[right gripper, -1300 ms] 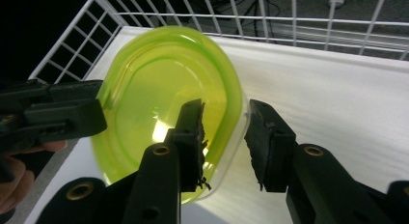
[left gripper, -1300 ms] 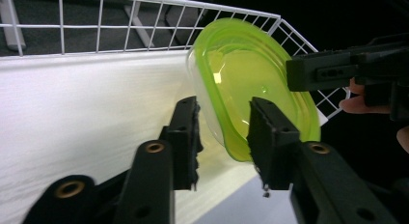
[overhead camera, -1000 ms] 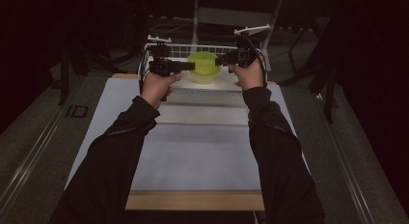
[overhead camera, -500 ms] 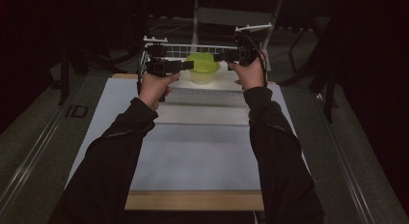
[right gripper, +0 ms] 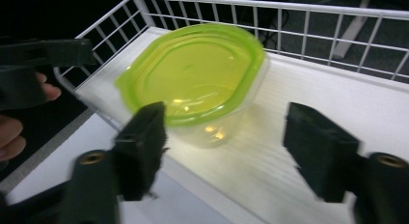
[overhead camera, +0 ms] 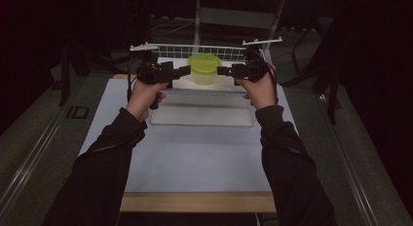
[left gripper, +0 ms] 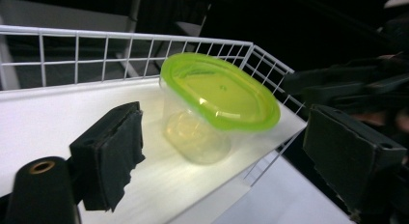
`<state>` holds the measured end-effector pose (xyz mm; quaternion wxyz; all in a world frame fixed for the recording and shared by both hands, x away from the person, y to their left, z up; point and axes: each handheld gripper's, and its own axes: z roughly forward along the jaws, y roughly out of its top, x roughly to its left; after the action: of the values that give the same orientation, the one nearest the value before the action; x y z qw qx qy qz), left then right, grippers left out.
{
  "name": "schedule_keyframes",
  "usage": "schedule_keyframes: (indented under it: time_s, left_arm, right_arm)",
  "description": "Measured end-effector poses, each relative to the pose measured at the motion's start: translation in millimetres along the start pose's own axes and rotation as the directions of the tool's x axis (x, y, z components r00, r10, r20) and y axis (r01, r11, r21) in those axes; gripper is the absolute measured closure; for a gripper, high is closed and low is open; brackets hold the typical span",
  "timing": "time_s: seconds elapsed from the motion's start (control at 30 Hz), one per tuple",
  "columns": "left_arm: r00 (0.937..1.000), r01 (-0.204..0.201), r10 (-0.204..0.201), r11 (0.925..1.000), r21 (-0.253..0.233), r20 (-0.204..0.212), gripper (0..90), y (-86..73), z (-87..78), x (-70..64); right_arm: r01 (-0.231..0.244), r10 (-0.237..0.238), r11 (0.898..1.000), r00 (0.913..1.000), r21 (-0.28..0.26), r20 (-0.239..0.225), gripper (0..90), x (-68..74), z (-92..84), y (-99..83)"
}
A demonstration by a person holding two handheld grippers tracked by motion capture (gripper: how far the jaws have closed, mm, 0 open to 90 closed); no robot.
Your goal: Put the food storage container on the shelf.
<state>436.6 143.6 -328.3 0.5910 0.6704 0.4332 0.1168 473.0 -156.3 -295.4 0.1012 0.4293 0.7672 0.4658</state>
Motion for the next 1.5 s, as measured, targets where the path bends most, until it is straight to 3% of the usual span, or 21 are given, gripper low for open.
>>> schedule_keyframes:
  time_s: [0.07, 0.27, 0.43, 0.53, 0.8, 0.87, 0.93, 1.1, 1.17, 1.3, 1.43, 1.5]
  left_arm:
    - [0.9998, -0.018, 0.018, 0.9998, 0.012, 0.005, 7.3, -6.5, -1.5, -3.6]
    - [0.9972, -0.063, 0.063, 0.9979, 0.011, 0.04, 6.5, -21.0, -6.8, -13.4]
    - [0.9897, -0.109, 0.108, 0.9941, 0.005, 0.094, 6.5, -34.9, -13.2, -31.2]
    - [0.9854, -0.114, 0.111, 0.9933, 0.019, 0.129, 6.5, -41.2, -16.4, -40.2]
    - [0.9761, -0.149, 0.142, 0.9883, 0.031, 0.164, 6.5, -58.8, -27.0, -58.7]
    - [0.9761, -0.149, 0.142, 0.9883, 0.031, 0.164, 6.5, -58.8, -27.0, -58.7]
    - [0.9722, -0.178, 0.172, 0.9837, 0.025, 0.159, 6.5, -72.6, -31.1, -60.4]
    - [0.9677, -0.199, 0.189, 0.979, 0.045, 0.167, 6.5, -89.7, -32.5, -58.5]
    - [0.9664, -0.21, 0.198, 0.9761, 0.056, 0.164, 6.5, -99.4, -32.7, -57.2]
    - [0.9658, -0.204, 0.186, 0.975, 0.088, 0.181, 6.5, -118.0, -33.1, -54.8]
    - [0.9613, -0.216, 0.192, 0.9704, 0.108, 0.198, 6.5, -132.5, -33.9, -53.8]
    - [0.9599, -0.212, 0.188, 0.9719, 0.102, 0.208, 6.5, -138.3, -34.8, -53.0]
  right_arm:
    - [0.021, -0.021, 1.0, 0.9993, 0.004, -0.03, 24.7, 4.2, -4.5, -4.0]
    - [0.017, -0.019, 0.999, 0.9979, -0.034, -0.062, 19.3, 13.0, -17.3, -17.4]
    - [0.044, -0.046, 0.998, 0.9971, -0.034, -0.06, 17.3, 19.6, -23.0, -32.7]
    - [0.06, -0.061, 0.998, 0.996, -0.022, -0.065, 17.2, 24.7, -24.5, -42.2]
    - [0.073, -0.074, 0.997, 0.9925, -0.015, -0.097, 16.9, 34.2, -20.9, -68.7]
    - [0.071, -0.072, 0.997, 0.9919, -0.015, -0.105, 16.9, 34.9, -20.3, -72.0]
    - [0.066, -0.069, 0.998, 0.9892, -0.021, -0.129, 16.9, 35.6, -17.3, -84.1]
    - [0.065, -0.066, 0.998, 0.987, -0.007, -0.147, 17.0, 35.5, -12.3, -98.4]
    - [0.065, -0.063, 0.998, 0.9855, 0.01, -0.157, 17.0, 34.2, -7.2, -115.1]
    - [0.062, -0.057, 0.998, 0.9858, 0.027, -0.158, 17.0, 30.0, -3.0, -135.5]
    - [0.057, -0.051, 0.998, 0.9869, 0.03, -0.153, 17.1, 24.9, -0.3, -154.3]
    - [0.061, -0.055, 0.998, 0.9869, 0.035, -0.152, 17.1, 23.2, -0.1, -161.9]
